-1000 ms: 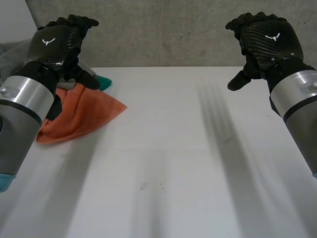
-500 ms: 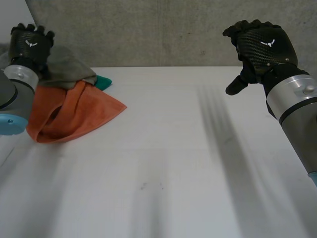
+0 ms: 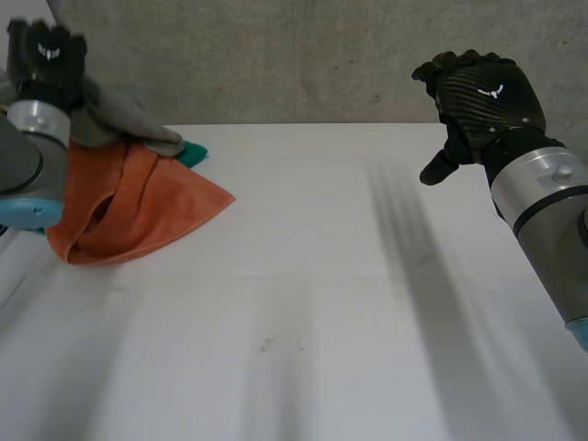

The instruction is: Fold the laundry.

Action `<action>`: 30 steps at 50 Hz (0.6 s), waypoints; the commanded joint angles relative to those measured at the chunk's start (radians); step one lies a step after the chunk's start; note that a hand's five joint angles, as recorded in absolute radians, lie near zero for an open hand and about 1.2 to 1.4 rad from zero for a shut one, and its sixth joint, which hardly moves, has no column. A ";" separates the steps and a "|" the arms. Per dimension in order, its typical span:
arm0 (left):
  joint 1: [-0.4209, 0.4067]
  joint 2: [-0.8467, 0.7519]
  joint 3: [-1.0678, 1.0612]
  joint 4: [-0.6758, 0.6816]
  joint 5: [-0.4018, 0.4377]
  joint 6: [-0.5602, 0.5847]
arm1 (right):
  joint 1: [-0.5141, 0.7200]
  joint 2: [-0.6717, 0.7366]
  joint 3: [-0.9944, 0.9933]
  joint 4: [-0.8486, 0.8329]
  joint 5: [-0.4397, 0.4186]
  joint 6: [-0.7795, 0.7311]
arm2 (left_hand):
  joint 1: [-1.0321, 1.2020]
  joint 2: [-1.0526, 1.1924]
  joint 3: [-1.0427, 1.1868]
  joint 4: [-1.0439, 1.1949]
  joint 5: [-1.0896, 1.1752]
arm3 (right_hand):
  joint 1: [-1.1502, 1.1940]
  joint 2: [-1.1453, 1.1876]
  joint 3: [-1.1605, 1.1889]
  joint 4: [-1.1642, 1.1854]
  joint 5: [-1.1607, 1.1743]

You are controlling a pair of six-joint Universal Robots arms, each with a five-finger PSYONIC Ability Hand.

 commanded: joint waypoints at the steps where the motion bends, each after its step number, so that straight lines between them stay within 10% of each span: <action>1: -0.159 0.175 -0.092 0.019 -0.001 -0.114 | -0.008 -0.001 -0.006 0.000 0.000 0.002 | 0.275 0.204 0.211 0.198 0.265 | -0.023 -0.049 -0.042 -0.058 -0.059; 13: -0.516 0.160 -0.252 -0.105 0.011 -0.412 | -0.010 -0.015 -0.019 0.000 0.003 0.004 | 0.275 0.204 0.211 0.198 0.265 | -0.023 -0.049 -0.042 -0.058 -0.059; 18: -0.579 0.054 -0.256 -0.205 0.019 -0.504 | -0.011 -0.013 -0.022 0.000 0.002 0.002 | -0.782 -0.853 -0.847 -0.859 -0.792 | -0.023 -0.049 -0.042 -0.058 -0.059; 30: -0.452 0.195 -0.278 -0.337 0.014 -0.518 | 0.002 0.083 -0.062 0.051 -0.043 -0.080 | -0.925 -0.996 -0.990 -1.002 -0.935 | -0.023 -0.049 -0.042 -0.058 -0.059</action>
